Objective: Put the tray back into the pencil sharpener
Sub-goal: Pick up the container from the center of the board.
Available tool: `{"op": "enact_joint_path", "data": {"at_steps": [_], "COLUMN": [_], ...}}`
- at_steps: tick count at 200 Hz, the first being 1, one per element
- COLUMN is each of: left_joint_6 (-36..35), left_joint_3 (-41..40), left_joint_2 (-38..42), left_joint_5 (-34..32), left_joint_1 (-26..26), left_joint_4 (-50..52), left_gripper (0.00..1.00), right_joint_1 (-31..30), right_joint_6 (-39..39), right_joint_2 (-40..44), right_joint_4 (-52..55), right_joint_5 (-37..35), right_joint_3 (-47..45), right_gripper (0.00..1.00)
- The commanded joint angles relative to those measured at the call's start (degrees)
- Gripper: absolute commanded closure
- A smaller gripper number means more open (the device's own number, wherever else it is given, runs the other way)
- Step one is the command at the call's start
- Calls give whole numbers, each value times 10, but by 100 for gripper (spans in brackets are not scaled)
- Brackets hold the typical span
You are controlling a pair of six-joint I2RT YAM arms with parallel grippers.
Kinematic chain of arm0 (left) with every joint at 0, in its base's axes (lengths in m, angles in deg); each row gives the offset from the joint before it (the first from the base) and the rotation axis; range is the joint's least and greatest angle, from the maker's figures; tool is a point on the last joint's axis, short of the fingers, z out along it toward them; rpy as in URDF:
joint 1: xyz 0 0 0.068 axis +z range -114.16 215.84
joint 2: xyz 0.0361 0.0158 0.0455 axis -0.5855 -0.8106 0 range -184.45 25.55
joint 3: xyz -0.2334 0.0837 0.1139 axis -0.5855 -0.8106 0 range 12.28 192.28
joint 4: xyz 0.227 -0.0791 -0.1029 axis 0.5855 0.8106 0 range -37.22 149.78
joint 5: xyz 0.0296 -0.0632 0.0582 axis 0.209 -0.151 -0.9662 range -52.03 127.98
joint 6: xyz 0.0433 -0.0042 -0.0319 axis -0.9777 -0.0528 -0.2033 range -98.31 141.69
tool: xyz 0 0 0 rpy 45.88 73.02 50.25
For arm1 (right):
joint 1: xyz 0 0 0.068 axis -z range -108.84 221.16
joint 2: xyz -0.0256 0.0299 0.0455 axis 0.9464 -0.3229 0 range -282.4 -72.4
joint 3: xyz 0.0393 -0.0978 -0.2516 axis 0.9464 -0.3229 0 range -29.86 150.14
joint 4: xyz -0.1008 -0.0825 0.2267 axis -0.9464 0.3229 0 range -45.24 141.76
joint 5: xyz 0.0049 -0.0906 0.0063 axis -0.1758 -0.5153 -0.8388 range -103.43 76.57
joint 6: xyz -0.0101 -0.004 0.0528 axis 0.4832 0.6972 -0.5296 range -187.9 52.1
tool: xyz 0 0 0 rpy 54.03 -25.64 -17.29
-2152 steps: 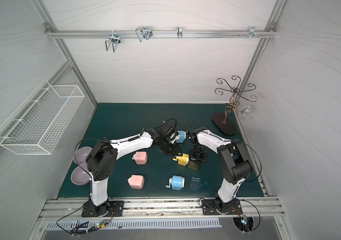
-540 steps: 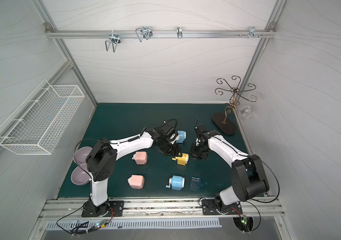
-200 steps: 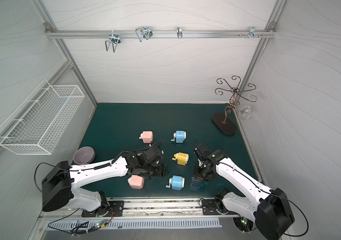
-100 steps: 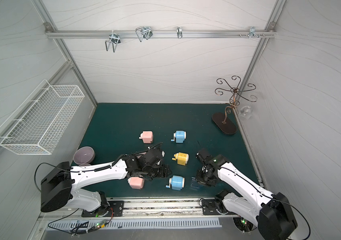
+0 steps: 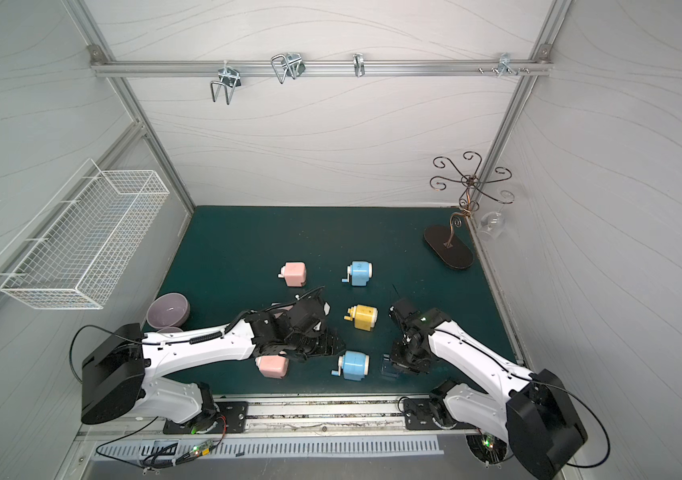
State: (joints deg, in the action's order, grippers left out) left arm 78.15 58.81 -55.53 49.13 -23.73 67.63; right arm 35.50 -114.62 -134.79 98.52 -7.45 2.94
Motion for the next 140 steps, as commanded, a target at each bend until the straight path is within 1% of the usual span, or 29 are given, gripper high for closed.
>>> {"op": "enact_joint_path", "data": {"at_steps": [1,33,115,140], "left_joint_6": [15,16,16,18], "left_joint_3": [-7,-10,-12,-13], "left_joint_2": [8,13,11,12], "left_joint_5": [0,1,4,6], "left_joint_1": [-3,-3,-3,-3], "left_joint_4": [-26,-25,-32,-33], "left_gripper": [30,31,31,31], "right_joint_1": [0,2,3,3], "right_joint_6": [3,8,12,18], "right_joint_2": [-12,-21,-28,-28], "right_joint_4": [-10,-9,-9,-5], "right_joint_5": [-8,-14,-18,-25], "right_joint_3": [-2,2,7,10], "right_gripper": [80,86,91,95]}}
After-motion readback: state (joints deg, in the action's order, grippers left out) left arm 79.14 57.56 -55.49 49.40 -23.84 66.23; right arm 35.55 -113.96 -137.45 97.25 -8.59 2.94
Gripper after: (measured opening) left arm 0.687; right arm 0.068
